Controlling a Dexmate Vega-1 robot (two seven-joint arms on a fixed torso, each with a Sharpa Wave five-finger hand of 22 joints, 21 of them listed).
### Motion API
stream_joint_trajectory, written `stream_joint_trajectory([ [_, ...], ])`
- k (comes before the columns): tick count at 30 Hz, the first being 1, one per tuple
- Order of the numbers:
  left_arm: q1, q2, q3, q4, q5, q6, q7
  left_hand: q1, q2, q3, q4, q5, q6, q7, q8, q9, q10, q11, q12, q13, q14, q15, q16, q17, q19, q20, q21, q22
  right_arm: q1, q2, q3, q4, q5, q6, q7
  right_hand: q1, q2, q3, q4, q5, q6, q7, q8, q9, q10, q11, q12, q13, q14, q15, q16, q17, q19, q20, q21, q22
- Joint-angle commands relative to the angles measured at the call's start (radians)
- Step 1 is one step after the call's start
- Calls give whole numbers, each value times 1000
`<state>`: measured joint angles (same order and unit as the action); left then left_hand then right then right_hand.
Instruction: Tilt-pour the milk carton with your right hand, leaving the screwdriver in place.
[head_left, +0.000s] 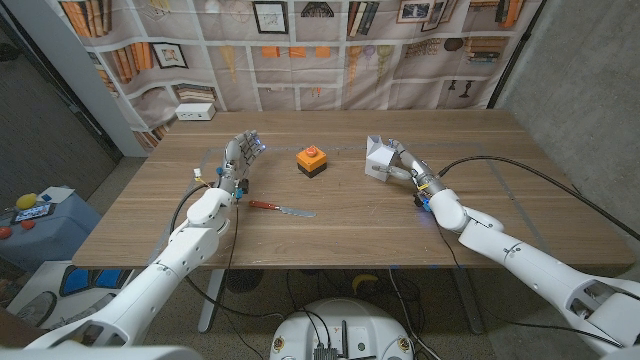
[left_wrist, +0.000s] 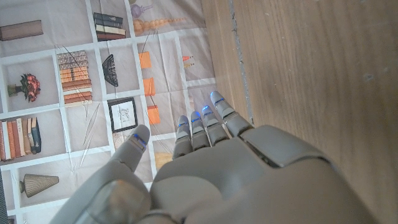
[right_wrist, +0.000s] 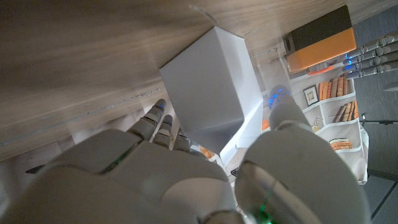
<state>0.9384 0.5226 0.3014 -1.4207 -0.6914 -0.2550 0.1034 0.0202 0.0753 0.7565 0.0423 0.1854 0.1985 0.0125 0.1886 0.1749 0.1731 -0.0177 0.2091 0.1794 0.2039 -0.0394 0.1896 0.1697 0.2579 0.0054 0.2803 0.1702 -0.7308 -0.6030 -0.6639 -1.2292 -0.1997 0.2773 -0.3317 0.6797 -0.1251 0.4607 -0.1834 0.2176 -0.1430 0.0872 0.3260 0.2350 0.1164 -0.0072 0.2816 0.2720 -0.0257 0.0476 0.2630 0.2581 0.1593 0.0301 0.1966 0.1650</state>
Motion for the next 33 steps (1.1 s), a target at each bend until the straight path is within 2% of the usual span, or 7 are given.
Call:
stream_joint_trajectory([
  [1, -30, -7, 10, 27, -6, 11, -19, -4, 64, 0, 7, 4, 10, 3, 1, 1, 12, 2, -1, 3, 10, -4, 6, 4, 14, 1, -3, 2, 4, 21, -5, 27, 17, -1, -32, 37, -7, 9, 1, -9, 30, -3, 24, 10, 21, -7, 6, 5, 14, -1, 11, 2, 15, -1, 4, 4],
  [6, -33, -12, 13, 31, -5, 10, -18, -4, 64, 0, 9, 4, 12, 4, 1, 2, 15, 5, -1, 3, 13, -3, 5, 4, 17, 3, -4, 2, 4, 25, -6, 38, 11, 4, -55, 61, -11, 7, 6, -18, 63, -16, 51, 18, 45, -20, 8, 8, 33, -17, 20, 3, 36, -9, 6, 4],
  [11, -29, -15, 15, 30, -5, 8, -16, -5, 64, 0, 10, 4, 16, 5, 2, 2, 18, 6, -1, 4, 17, -1, 5, 4, 21, 3, -5, 2, 6, 27, -11, 47, -2, 4, -78, 75, -13, 2, 10, -24, 103, -9, 79, 25, 73, -29, 12, 12, 57, -31, 31, 5, 60, -20, 9, 4],
  [14, -26, -18, 16, 29, -5, 6, -13, -5, 63, 0, 11, 4, 17, 5, 2, 2, 20, 7, -1, 4, 20, -1, 5, 4, 25, 4, -6, 2, 4, 27, -12, 47, 0, -2, -79, 82, -11, -2, 15, -26, 143, -5, 105, 30, 88, -28, 11, 15, 66, -37, 36, 8, 70, -23, 7, 4],
  [18, -23, -21, 18, 31, -4, 1, -12, -5, 63, 0, 11, 4, 18, 6, 1, 2, 21, 7, -1, 4, 21, 0, 4, 4, 26, 5, -7, 2, 5, 23, -14, 46, 4, -6, -70, 83, -11, -5, 17, -27, 154, -8, 114, 32, 92, -27, 10, 17, 72, -36, 39, 9, 76, -24, 7, 4],
  [21, -20, -25, 19, 31, -4, -2, -12, -5, 63, 1, 12, 4, 19, 5, 1, 2, 24, 4, 0, 4, 23, -1, 4, 4, 28, 5, -7, 2, 7, 23, -17, 49, 4, -9, -67, 84, -9, -8, 19, -28, 190, -23, 134, 34, 102, -24, 10, 19, 77, -32, 42, 11, 84, -20, 6, 4],
  [33, -11, -29, 20, 27, -2, -7, -2, -5, 62, 1, 14, 4, 28, 8, 3, 2, 32, 4, 0, 4, 31, -2, 3, 4, 34, 6, -12, 3, 11, 25, -19, 60, -2, 3, -93, 83, 8, -16, 27, -30, 286, -29, 190, 38, 157, -24, 20, 28, 114, -36, 62, 19, 106, -21, 6, 5],
])
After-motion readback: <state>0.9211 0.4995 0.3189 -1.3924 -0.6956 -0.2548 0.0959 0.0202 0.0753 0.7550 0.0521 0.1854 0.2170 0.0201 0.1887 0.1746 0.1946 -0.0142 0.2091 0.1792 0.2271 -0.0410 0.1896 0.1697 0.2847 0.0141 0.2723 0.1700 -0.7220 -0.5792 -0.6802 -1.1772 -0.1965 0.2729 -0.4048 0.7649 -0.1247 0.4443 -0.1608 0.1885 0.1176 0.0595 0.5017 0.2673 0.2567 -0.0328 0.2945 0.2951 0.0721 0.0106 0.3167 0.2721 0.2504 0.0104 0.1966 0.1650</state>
